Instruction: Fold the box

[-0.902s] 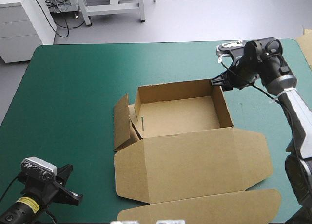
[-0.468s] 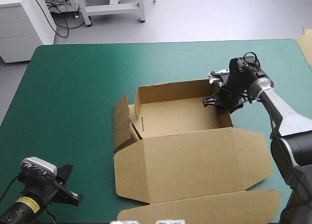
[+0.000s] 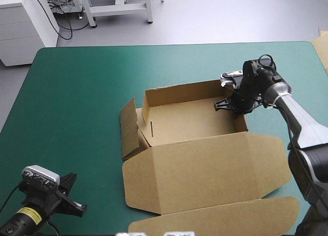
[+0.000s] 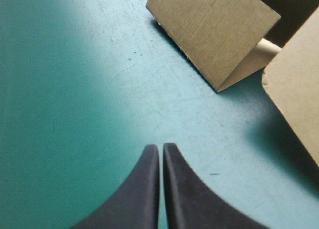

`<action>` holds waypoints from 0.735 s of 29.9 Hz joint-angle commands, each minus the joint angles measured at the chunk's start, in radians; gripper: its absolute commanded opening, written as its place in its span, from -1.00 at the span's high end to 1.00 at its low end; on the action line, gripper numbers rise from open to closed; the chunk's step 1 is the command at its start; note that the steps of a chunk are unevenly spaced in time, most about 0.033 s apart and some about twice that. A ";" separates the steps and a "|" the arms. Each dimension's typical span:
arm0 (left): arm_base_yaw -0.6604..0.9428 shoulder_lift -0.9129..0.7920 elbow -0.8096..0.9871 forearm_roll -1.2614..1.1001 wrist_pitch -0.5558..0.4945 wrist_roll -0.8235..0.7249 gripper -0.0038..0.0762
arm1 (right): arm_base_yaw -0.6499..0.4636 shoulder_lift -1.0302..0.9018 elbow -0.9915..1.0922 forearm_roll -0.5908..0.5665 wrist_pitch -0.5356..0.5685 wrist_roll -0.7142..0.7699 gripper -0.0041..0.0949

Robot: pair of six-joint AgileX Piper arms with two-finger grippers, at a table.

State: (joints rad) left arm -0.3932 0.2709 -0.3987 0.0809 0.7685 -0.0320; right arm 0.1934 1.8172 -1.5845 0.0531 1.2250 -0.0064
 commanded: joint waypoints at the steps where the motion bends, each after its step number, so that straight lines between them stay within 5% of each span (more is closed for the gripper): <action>1: 0.002 0.010 -0.024 -0.002 -0.067 -0.002 0.88 | -0.006 -0.146 -0.025 -0.013 0.027 -0.005 0.95; 10: 0.002 0.010 -0.024 -0.002 -0.067 -0.004 0.81 | -0.006 -0.416 -0.025 -0.053 0.027 -0.005 0.95; 17: 0.002 0.010 -0.024 -0.002 -0.069 -0.004 -0.12 | -0.006 -0.562 -0.023 -0.093 0.027 -0.005 0.95; 22: 0.002 0.010 -0.024 -0.014 -0.126 -0.006 -0.28 | -0.006 -0.590 -0.023 -0.095 0.027 -0.005 0.95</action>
State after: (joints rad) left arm -0.3932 0.2709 -0.3987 0.0820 0.7577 -0.0320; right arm 0.1934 1.2609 -1.5845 -0.0439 1.2490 -0.0143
